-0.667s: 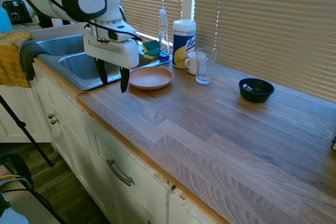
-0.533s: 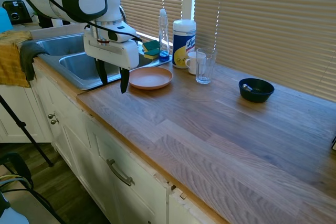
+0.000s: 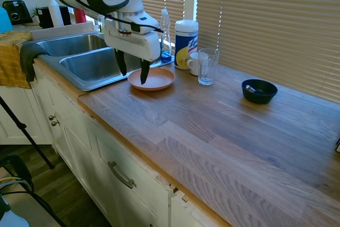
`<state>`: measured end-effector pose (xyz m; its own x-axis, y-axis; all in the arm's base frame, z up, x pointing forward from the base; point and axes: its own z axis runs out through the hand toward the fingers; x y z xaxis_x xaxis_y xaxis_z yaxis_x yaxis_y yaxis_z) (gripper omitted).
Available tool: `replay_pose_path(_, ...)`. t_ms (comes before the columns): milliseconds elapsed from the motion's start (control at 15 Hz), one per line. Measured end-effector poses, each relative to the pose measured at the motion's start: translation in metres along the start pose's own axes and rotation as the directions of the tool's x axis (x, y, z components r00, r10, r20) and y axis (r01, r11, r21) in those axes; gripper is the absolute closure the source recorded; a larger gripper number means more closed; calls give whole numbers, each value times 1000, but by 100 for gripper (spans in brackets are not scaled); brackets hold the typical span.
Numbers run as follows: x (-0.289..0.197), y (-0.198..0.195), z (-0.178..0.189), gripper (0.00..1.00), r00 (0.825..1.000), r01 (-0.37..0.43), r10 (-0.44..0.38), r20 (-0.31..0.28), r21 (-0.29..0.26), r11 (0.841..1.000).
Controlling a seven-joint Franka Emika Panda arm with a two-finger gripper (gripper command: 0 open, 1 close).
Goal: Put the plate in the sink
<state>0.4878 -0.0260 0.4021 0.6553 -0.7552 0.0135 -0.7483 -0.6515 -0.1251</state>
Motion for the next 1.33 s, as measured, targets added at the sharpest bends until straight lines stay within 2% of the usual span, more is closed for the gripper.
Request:
replay_pose_path(400,81,-50,24,0,1000,-25,25,5,31,999)
replay_pose_path(533,100,-66,40,0,999,-19,17,31,44,999)
replay_pose_path(1000,117,-85,76,0,993,-28,22,113,55,998)
replay_pose_path(1067,118,-86,79,100,992,-29,22,121,57,998)
replay_pose_path(1333,119,-86,85,100,989,-23,13,147,70,997)
